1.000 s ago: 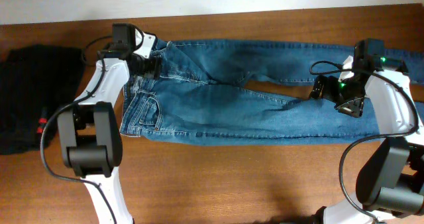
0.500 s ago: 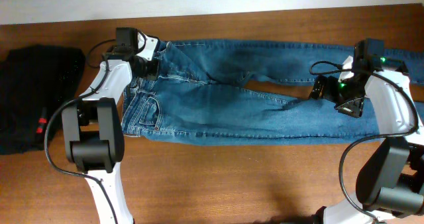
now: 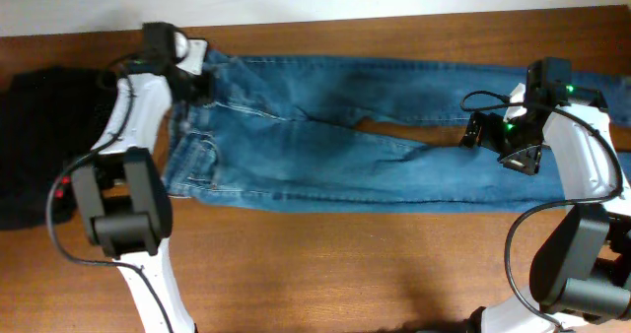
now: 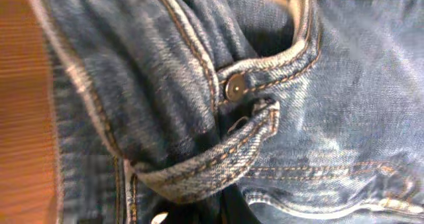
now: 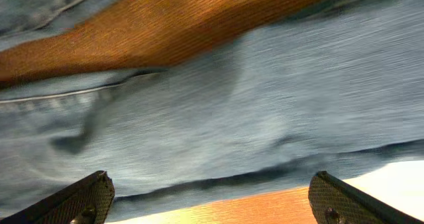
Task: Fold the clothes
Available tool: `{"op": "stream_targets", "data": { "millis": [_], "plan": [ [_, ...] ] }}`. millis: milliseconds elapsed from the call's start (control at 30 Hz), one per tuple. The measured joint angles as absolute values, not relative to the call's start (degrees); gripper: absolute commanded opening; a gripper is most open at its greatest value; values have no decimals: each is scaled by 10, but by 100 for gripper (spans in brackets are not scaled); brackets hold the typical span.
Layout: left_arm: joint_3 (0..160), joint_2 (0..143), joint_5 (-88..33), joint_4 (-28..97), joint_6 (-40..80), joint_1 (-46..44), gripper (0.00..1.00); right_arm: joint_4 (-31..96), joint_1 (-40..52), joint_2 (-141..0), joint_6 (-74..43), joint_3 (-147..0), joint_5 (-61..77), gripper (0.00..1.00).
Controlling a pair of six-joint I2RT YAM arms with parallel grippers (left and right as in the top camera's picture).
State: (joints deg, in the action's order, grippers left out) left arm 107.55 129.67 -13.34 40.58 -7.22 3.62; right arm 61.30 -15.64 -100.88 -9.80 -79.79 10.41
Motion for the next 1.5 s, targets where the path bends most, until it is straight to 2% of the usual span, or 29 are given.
{"op": "stream_targets", "data": {
  "millis": [67,267,400,500,533,833,1033,1167,1467,1500],
  "plan": [
    [1085,1297,-132,414,-69,56,1,613,-156,-1009,-98,-798,104,99],
    [1087,1299,-122,437,-62,88,19,613,-156,-1009,-98,-798,104,99],
    [1087,1304,-108,440,-60,83,41,613,-156,-1009,-98,-797,104,99],
    [1087,1310,-81,450,-61,79,68,613,-156,-1009,-98,-796,104,99],
    [1087,1312,-68,452,-59,78,71,613,-156,-1009,-98,-796,104,99],
    [1098,1301,-2,470,-19,78,76,613,-156,-1009,-98,-796,104,99],
    [1104,1238,16,593,66,78,75,613,-156,-1009,-98,-796,104,99],
    [1110,1213,20,680,104,70,68,613,-156,-1009,-98,-796,104,99],
    [1110,1212,20,804,125,24,65,613,-156,-1009,-98,-796,104,98],
    [1110,1212,20,810,126,22,57,613,-156,-1009,-98,-796,104,99]
  ]
}}
